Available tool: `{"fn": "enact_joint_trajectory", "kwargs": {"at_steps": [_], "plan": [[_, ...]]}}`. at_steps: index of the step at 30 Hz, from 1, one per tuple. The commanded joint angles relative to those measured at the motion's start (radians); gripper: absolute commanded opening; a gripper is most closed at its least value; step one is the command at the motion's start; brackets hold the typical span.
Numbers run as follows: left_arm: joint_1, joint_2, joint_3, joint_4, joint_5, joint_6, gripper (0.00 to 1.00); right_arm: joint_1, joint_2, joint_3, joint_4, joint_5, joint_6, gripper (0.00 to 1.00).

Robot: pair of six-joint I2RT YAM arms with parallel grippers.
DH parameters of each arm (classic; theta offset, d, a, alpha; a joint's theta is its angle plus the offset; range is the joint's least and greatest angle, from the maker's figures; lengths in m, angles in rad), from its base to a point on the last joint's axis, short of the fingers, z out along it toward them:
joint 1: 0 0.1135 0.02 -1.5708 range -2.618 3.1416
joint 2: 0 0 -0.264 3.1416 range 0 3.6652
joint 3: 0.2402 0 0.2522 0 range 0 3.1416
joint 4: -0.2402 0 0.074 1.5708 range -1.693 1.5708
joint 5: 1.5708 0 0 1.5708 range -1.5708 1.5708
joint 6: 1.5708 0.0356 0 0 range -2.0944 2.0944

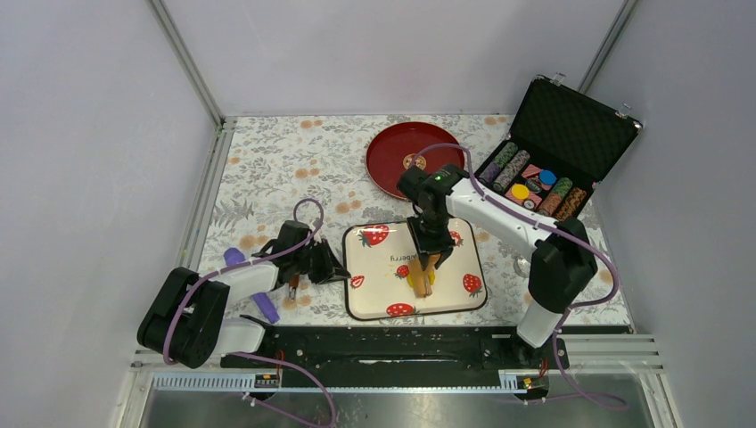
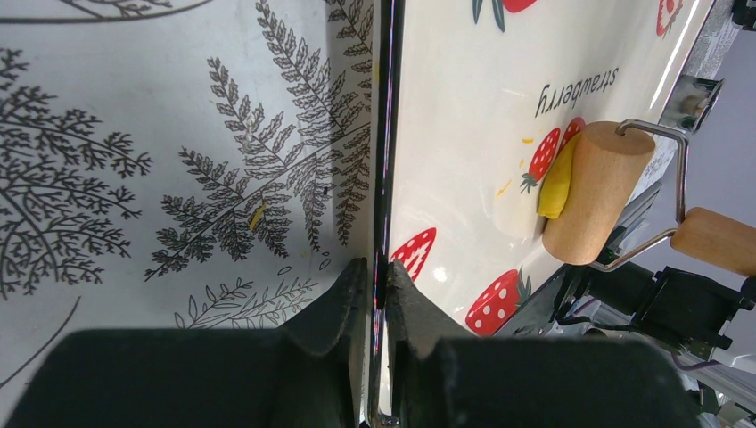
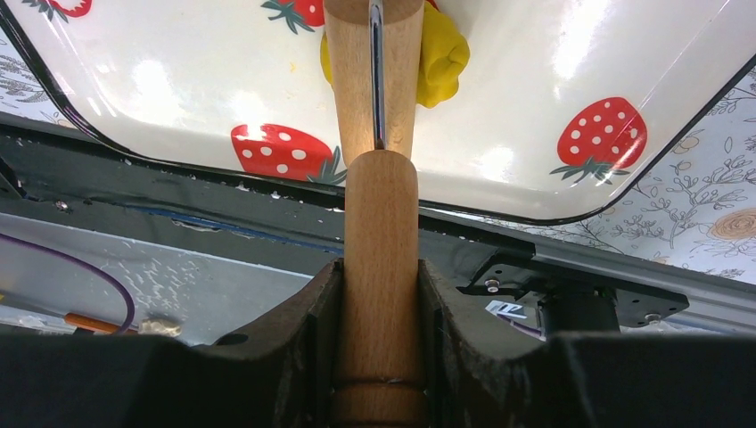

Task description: Roll out the dumpling wrappers from the dough

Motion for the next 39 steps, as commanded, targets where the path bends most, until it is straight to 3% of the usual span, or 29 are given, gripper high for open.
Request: {"fn": "enact_joint_trajectory", "kwargs": {"at_steps": [1, 21, 39], "plan": [[0.001, 0.005, -0.022, 0.005, -0.046, 0.006, 0.02, 0.082, 0.23, -0.12, 0.27, -0.089, 0.028, 0.0], [0.001, 0.005, -0.024, 0.004, -0.046, 0.005, 0.02, 0.136, 0.246, -0.053, 0.25, -0.1, 0.052, 0.0], [0.001, 0.003, -0.026, 0.007, -0.046, 0.005, 0.02, 0.141, 0.215, -0.045, 0.302, -0.199, 0.084, 0.0]]}}
